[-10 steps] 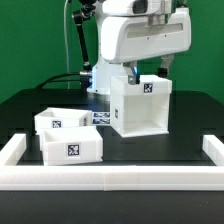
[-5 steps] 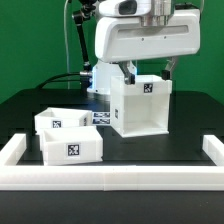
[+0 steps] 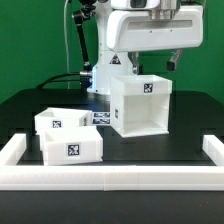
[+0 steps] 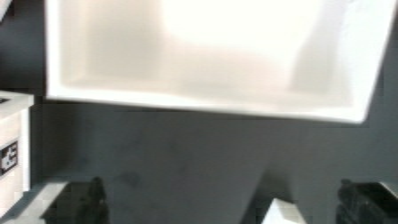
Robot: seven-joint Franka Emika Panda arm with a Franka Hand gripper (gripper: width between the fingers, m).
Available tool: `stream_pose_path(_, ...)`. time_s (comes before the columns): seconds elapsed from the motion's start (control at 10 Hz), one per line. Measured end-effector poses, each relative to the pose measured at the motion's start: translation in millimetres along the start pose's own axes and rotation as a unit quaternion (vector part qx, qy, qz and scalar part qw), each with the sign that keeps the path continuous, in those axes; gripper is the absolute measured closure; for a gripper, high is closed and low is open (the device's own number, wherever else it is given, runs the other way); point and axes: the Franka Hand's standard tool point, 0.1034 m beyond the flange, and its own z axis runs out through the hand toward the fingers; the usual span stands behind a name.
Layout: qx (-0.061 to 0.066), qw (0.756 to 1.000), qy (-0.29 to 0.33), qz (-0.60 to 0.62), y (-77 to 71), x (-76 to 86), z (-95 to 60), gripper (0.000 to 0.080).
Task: Assemble drawer
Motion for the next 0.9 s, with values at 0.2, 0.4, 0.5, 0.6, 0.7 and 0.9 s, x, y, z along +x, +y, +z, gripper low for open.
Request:
stream_pose_path(0.2, -0.001, 1.0, -0.001, -0.001, -5.2, -5.6, 3.2, 0.015)
stream_pose_path(0.4, -0.001, 1.0, -0.002, 0.0, -4.6, -5.5, 3.6, 0.015)
stream_pose_path(0.5, -0.001, 1.0, -0.002, 0.0, -4.5, -5.6, 3.7, 0.015)
stream_pose_path(0.6, -0.001, 1.0, 0.001, 0.005, -8.7, -8.3, 4.9, 0.015)
stream_pose_path(0.7, -0.001, 1.0, 0.0, 0.003, -20.5, -20.2, 9.6, 0.015)
stream_pose_path(0.9, -0.003, 1.0, -0.006, -0.008, -33.2, -34.9, 15.4, 0.015)
